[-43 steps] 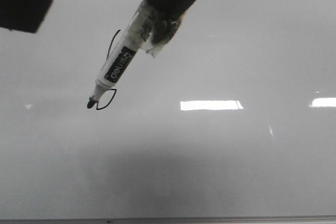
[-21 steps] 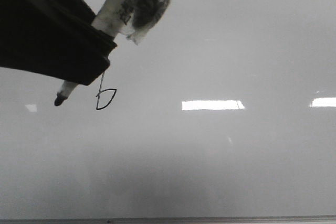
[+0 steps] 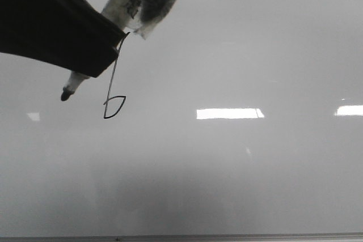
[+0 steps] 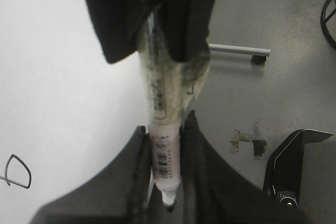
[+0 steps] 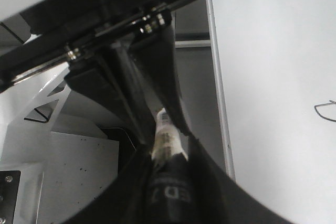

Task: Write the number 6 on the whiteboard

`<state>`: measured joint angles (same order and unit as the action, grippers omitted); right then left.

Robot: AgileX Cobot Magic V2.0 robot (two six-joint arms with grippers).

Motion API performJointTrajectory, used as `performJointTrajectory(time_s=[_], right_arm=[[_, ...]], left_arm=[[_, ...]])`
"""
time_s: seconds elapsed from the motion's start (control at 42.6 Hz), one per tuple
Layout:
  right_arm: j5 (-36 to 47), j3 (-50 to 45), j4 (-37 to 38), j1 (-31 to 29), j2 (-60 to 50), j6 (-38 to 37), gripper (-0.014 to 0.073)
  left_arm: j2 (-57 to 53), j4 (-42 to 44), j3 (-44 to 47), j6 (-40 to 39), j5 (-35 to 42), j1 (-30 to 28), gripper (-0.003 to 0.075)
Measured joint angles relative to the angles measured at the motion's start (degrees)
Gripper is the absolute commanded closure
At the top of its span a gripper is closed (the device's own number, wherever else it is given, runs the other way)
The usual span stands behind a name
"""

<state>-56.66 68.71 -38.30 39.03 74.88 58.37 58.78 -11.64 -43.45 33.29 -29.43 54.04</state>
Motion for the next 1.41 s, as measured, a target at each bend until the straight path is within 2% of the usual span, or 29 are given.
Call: performJointTrajectory(time_s=[0.141, 0.188, 0.376, 0.564, 0.681, 0.799, 0.963, 1.08, 1.151, 1.245, 1.409], right_arm=[[1.2, 0.0, -0.5, 0.0, -0.1, 0.0, 0.0151], [2.2, 0.0, -0.8, 0.0, -0.2, 0.0, 0.012], [3.5, -1.2, -0.3, -2.6, -3.4, -1.5, 0.0167], [8.2, -9.9, 0.5, -11.5, -11.9, -4.6, 0.0266], [15.5, -18.6, 0.6, -16.4, -19.3, -8.2, 0.032], [23.6, -28.1, 0.6, -19.6, -26.6, -11.8, 0.0377], [31.2, -36.9, 0.6, -20.6, -35.5, -12.9, 0.0394], [33.6, -39.1, 0.6, -20.7, -39.6, -13.0, 0.0394], [34.2, -39.3, 0.5, -20.7, -40.1, -13.1, 0.0394], [34.1, -39.4, 0.4, -20.7, -40.2, -13.1, 0.0394], [34.2, -39.4, 0.1, -20.7, -40.2, -13.1, 0.0394]], left_arm=[[0.0, 0.0, 0.0, 0.0, 0.6, -0.1, 0.0741], [0.0, 0.0, 0.0, 0.1, 1.0, -0.1, 0.0741], [0.0, 2.4, 0.0, 0.1, 1.1, -1.6, 0.0741], [0.0, 3.0, 0.0, -2.3, 0.2, -11.8, 0.0741], [0.0, 3.3, 0.0, -7.1, -0.2, -23.2, 0.0741], [-0.2, 3.5, 0.0, -12.4, -1.5, -37.3, 0.0741], [-0.5, 3.7, 1.7, -16.6, -1.9, -54.9, 0.0741], [0.6, 3.7, 3.7, -17.1, -1.5, -64.3, 0.0741], [2.5, 2.9, 4.4, -17.2, -0.7, -66.9, 0.0741], [6.3, 1.3, 4.6, -17.4, 2.8, -67.3, 0.0741], [14.3, 0.6, 4.6, -17.4, 10.9, -63.8, 0.074]])
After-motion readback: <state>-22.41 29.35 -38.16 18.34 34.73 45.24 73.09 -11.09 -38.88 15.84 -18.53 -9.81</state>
